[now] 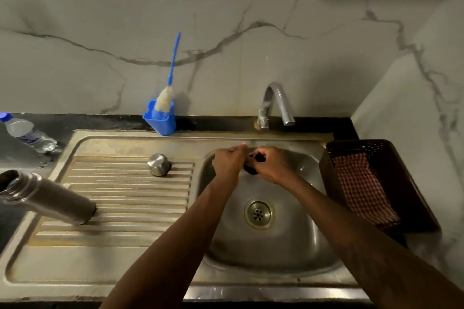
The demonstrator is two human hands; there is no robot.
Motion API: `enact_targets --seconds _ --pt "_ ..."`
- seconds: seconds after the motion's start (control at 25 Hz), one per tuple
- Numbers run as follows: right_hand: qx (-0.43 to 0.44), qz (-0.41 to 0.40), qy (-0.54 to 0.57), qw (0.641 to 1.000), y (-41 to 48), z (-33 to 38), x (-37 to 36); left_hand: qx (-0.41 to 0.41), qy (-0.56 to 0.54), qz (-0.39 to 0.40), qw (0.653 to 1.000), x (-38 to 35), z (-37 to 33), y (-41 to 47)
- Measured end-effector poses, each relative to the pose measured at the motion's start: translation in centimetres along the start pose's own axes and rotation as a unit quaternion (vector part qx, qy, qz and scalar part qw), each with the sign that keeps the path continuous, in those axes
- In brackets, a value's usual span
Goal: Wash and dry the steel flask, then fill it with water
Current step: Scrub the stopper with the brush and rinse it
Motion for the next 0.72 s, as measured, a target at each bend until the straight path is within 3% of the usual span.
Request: enact_targets --seconds 0.08,0.2,0.32,0.44,0.56,0.72 --pt "-0.022 0.005 0.002 1.0 0.4 -1.6 1.9 -0.123 0.094 0.013 0.988 -2.5 -1.6 0.6" --pt "-0.049 -0.021 -0.009 0.999 1.5 -2.9 3.7 -0.191 0.178 -0.002 0.965 -7.0 -3.7 1.9" --pt "-0.056 -0.054 0.038 0.996 3.0 -4.1 4.1 -0.183 0.2 -0.028 0.962 -8.7 -5.2 4.2" --pt "-0.076 -0.025 0.14 0.987 4.1 -4.9 3.6 -0.19 0.188 -0.031 0.963 -9.7 -5.2 5.9" --pt "-0.101 0.011 0.236 0.966 4.7 -5.1 3.0 -0.11 0.098 -0.069 0.987 -9.7 -3.9 6.6" --pt "-0.149 0.025 0.33 0.932 4.8 -5.0 2.1 -0.078 0.046 -0.001 0.996 -8.8 -2.8 6.4"
Point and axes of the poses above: each hand's wrist, its own y-axis towards the middle knuckle, its own x-axis out of the back of the hand, z = x × y, the point moved 3 cm from there along y, towards the middle knuckle, and after that the axes turned 8 degrees about -x, right-handed, at the moved point
